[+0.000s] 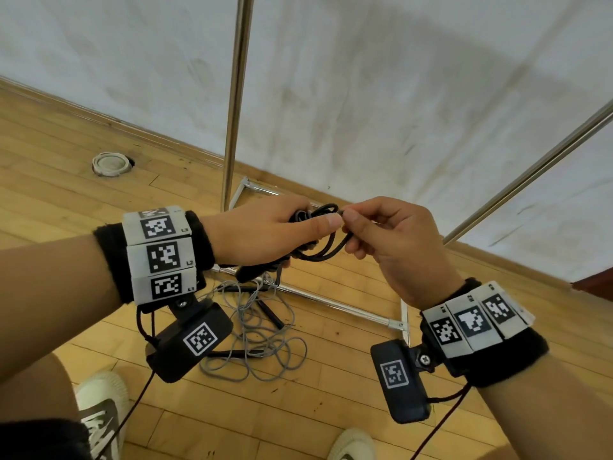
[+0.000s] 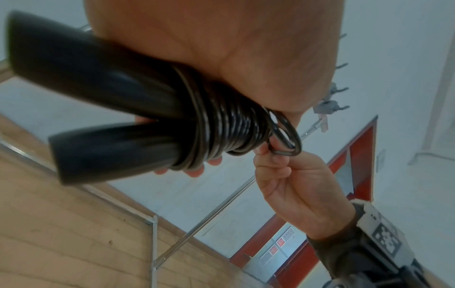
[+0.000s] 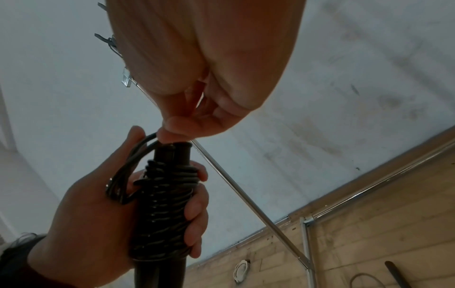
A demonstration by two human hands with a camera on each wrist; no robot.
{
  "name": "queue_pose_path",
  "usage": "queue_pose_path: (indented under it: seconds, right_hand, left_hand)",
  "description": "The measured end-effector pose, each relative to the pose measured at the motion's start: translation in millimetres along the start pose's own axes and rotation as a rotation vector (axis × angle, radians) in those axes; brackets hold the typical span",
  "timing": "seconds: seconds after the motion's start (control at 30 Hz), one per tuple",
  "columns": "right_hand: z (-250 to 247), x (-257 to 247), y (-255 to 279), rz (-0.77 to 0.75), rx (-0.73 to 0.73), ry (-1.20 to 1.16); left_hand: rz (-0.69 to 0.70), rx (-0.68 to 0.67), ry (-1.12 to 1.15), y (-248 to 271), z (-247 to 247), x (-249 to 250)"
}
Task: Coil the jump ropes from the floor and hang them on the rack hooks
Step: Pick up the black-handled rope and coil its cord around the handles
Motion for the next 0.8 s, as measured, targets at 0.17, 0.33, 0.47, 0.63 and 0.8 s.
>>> queue_pose_path:
  seconds: [0.17, 0.33, 0.47, 0.63, 0.8]
  right_hand:
    - [4.0, -1.4, -4.0, 0.007, 0.020, 0.027]
    - [7.4, 2.9, -4.9, 0.058, -0.057, 0.076]
    - [8.5, 3.7, -3.0, 0.100, -0.156, 0.135]
    - [11.4, 5.8, -5.7, 0.128, -0.131, 0.162]
    - [11.0, 3.7, -10.0, 0.136, -0.124, 0.033]
  left_hand:
    - [0.035, 0.048, -0.137, 1.3, -1.8, -0.2]
    - [0.159, 0.122, -0.447, 4.4, -2.6, -2.9]
    - [0.209, 0.150, -0.646, 5.1, -3.3, -8.3]
    - [0.219, 0.098, -0.606, 2.9, -1.6, -10.6]
    - [0.153, 0.035, -0.407, 0.2, -2.4, -6.4]
Point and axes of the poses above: each hand's wrist, its own y-axis away from the middle knuckle, its own z-axis out of the palm, x = y × z, the point moved 1 cm from there along -y, towards the middle knuckle, and after that the axes turned 6 degrees about -z, right-handed, at the moved point
